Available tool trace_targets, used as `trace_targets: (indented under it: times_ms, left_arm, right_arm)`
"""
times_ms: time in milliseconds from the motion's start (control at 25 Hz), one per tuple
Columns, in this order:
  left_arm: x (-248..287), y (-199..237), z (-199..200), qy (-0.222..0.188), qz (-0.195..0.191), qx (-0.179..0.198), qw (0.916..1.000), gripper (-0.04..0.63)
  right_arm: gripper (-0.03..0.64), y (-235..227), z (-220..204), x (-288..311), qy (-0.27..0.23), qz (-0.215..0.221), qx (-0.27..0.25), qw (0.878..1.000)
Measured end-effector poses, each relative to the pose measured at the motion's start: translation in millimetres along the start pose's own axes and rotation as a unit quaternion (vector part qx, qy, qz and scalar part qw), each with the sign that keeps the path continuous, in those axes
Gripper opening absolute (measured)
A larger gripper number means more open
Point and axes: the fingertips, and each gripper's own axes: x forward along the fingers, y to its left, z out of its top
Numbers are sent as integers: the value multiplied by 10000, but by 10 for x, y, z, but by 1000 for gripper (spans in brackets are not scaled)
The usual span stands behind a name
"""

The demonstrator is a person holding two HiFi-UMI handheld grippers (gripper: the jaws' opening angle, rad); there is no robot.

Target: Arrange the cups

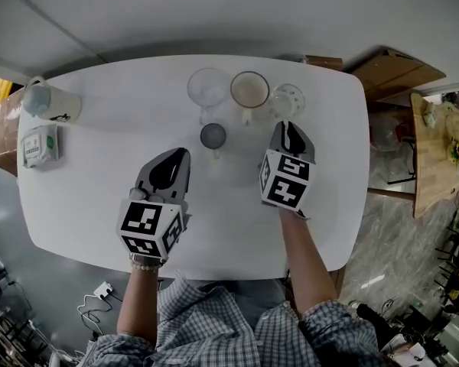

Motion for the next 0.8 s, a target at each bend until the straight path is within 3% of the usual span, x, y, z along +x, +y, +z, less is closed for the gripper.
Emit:
trace_targets:
  times_ms: [240,800]
  left_arm:
    - [-38,69,-4,-15,14,-13,10000,21]
    - [-161,169,-14,-24,-17,26,10000,21]
  right_arm:
    - [58,119,9,17,-45,-26,83,10000]
    - [60,154,-5,-180,-24,313,-377,9988]
